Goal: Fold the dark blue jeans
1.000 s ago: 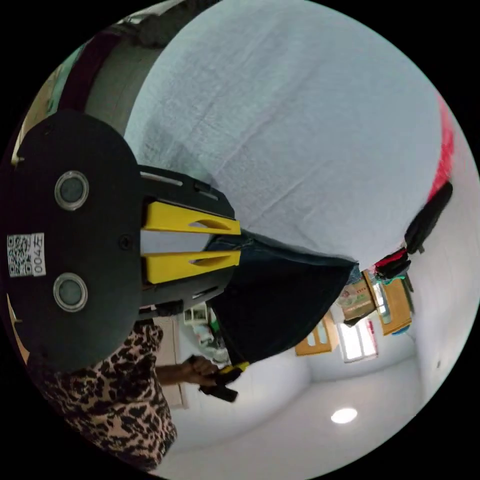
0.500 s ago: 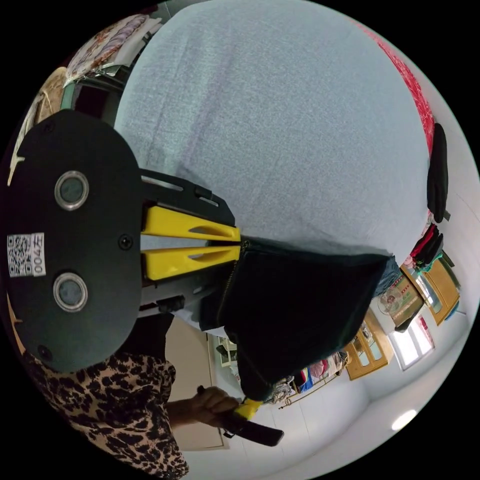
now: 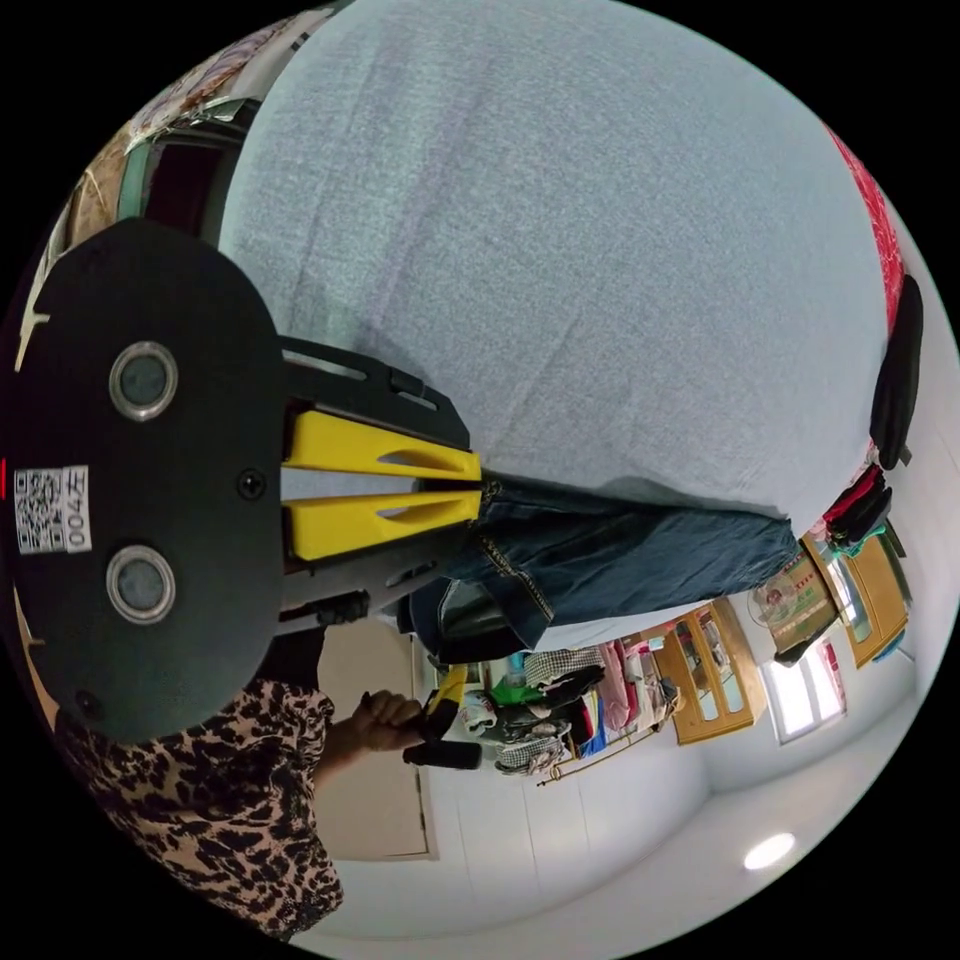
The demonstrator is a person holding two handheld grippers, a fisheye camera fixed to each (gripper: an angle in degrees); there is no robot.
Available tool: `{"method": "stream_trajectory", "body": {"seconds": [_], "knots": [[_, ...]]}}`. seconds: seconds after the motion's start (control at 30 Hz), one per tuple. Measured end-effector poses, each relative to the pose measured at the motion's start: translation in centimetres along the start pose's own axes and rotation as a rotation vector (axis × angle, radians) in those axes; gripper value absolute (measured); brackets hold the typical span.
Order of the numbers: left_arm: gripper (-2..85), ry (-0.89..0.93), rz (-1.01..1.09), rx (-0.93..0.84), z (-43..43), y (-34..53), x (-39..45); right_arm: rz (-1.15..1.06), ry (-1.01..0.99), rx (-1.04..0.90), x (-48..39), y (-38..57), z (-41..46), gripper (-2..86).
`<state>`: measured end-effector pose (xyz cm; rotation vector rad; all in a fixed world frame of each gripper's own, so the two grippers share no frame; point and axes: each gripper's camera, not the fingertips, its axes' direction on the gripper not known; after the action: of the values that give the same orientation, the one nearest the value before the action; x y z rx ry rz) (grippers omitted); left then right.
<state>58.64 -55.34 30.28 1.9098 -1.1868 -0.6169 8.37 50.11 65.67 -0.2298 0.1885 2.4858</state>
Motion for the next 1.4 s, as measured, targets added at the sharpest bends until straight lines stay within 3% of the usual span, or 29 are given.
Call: {"method": "stream_trajectory", "body": {"seconds": [0.3,0.53,0.7,0.8,0.97,1.13,1.4], "knots": [[4.2,-0.150,0.169,0.094,-1.6,2.1,6.0,-0.070,0.132,-0.043,-1.5,-3.7,2.4,12.4],[8.0,-0.510,0.602,-0.031,4.3,3.7,15.4,-0.091,0.231,-0.112,-1.0,-5.2,3.1,6.5],[2.5,-0.727,0.747,-0.102,7.5,4.6,17.3,-0.165,0.217,-0.088,-1.0,-5.5,1.4,1.3],[1.1,-0.617,0.645,-0.010,4.9,4.8,16.0,-0.208,0.200,-0.088,-0.9,-5.1,0.4,0.8],[0.7,-0.328,0.304,0.069,1.1,4.5,9.3,-0.148,0.096,-0.105,1.8,-4.6,0.0,3.1],[2.2,-0.289,0.219,0.092,0.0,4.0,6.5,0.091,-0.042,0.023,7.2,-3.5,-2.3,6.2],[7.0,-0.218,0.176,0.012,1.0,2.2,4.0,0.162,-0.095,-0.067,10.0,-4.6,-0.3,8.5]]}}
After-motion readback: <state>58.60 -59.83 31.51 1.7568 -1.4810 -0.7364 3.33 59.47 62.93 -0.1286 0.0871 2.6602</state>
